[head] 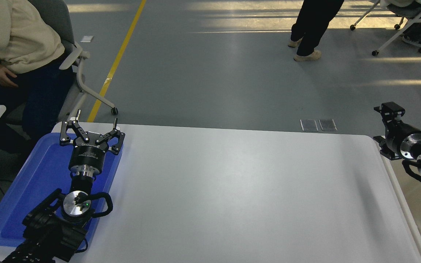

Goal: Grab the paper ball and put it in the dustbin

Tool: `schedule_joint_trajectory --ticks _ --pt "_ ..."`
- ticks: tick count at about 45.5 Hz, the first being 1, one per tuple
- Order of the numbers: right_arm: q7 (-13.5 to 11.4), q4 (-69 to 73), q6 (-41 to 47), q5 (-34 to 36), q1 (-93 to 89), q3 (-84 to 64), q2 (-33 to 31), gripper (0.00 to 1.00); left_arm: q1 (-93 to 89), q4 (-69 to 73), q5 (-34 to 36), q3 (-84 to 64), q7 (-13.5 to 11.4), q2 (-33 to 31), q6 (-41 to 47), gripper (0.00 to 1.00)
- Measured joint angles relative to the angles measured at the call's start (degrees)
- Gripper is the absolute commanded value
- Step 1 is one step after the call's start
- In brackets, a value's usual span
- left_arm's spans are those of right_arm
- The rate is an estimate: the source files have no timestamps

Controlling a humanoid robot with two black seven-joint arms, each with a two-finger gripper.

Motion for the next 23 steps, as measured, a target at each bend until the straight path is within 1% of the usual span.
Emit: schedule_joint_trajectory --ticks 8,13,23 --pt "0.24 7.03 1.53 10.23 -1.43 5.26 0.61 1.0 0.0 0.0 0.0 0.0 0.0 -0.01 0.0 1.0" --pt "1.24 10.14 2.65 15.11 -2.6 8.15 2.6 1.0 0.0 0.0 0.0 0.0 0.0 -0.01 0.0 1.0" --pt "3.38 13.13 4.65 19.38 -6.52 15.76 8.34 1.0 0.0 0.0 0.0 0.0 0.0 -0.01 0.0 1.0"
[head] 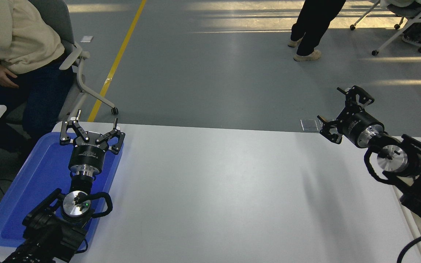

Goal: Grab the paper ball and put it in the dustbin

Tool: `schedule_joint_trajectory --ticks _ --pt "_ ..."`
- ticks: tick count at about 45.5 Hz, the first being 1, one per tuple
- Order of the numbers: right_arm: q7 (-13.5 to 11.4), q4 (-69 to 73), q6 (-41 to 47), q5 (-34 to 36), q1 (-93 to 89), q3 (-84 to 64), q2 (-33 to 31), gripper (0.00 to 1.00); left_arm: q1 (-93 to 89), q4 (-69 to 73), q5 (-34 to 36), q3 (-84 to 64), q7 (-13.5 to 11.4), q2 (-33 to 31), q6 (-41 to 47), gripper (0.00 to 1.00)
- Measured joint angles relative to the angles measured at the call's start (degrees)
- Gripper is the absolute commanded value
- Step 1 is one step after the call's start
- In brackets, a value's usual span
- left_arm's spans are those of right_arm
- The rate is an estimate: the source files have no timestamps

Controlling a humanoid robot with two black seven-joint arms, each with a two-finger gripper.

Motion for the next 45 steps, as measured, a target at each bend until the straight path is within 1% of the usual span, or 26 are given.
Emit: schedule_joint_trajectory --ticks 9,16,29,45 --pt "0.71 1.02 2.97 1.4 -3.66 3.95 4.0 1.0 0.0 0.0 0.0 0.0 0.0 0.0 0.02 1.0" --pt "0.98 1.35 5.64 1.9 -6.61 5.63 5.83 1.0 0.0 0.0 0.0 0.0 0.0 0.0 0.02 1.0" --pt "1.15 0.87 10.27 2.18 -10.62 7.9 6.98 1.0 0.0 0.0 0.0 0.0 0.0 0.0 0.01 1.0" --pt "1.2 0.6 12.89 2.27 -12.24 9.35 7.29 1.0 0.0 0.0 0.0 0.0 0.0 0.0 -0.06 1.0"
